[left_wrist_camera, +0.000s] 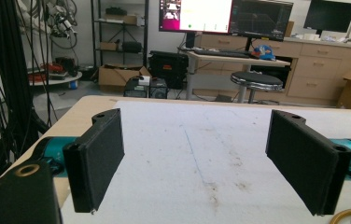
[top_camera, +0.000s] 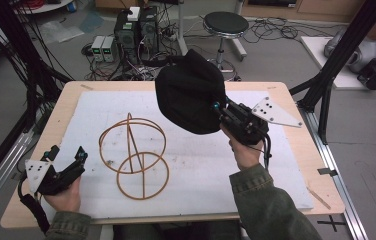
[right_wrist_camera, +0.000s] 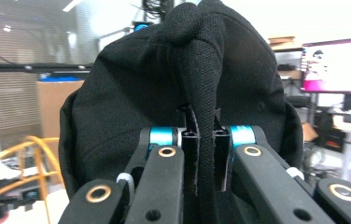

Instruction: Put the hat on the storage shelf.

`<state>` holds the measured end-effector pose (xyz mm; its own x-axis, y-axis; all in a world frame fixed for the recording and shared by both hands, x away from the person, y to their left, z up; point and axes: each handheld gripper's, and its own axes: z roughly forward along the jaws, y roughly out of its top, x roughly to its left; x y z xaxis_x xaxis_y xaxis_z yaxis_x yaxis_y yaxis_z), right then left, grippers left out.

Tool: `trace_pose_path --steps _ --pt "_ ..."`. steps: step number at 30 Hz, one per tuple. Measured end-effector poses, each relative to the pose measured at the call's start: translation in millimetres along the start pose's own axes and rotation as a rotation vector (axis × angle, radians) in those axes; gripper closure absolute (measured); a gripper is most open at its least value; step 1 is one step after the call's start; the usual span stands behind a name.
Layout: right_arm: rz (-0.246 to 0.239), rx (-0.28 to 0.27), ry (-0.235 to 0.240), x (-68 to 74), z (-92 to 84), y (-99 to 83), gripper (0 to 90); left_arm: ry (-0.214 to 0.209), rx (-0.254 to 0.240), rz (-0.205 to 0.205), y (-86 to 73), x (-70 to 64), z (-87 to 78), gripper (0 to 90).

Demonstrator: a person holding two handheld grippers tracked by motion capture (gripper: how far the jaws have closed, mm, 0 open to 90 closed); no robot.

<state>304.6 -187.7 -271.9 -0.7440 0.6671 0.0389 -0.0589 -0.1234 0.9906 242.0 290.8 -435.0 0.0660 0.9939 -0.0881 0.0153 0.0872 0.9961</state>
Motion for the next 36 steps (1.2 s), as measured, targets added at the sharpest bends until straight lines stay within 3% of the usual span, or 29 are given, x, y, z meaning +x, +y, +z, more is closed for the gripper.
trace_pose_path --steps 11,17,25,29,36 --pt "0.022 -0.011 0.130 28.7 16.9 2.2 87.6 0.001 0.001 -0.010 -0.4 2.2 -0.2 19.9" --pt "0.027 -0.011 0.178 40.5 25.1 1.1 87.6 -0.001 0.001 -0.010 -0.5 3.0 -0.2 19.9" --pt "0.039 0.004 0.272 65.3 47.0 -0.7 87.6 -0.004 0.002 -0.013 -0.7 2.9 0.2 20.0" --pt "0.023 0.031 0.303 75.4 57.6 -4.0 87.6 -0.004 0.003 -0.013 -0.8 3.9 0.2 20.0" --pt "0.011 0.081 0.304 80.4 70.0 -5.7 87.5 -0.005 0.002 -0.018 -1.1 5.2 0.6 20.1"
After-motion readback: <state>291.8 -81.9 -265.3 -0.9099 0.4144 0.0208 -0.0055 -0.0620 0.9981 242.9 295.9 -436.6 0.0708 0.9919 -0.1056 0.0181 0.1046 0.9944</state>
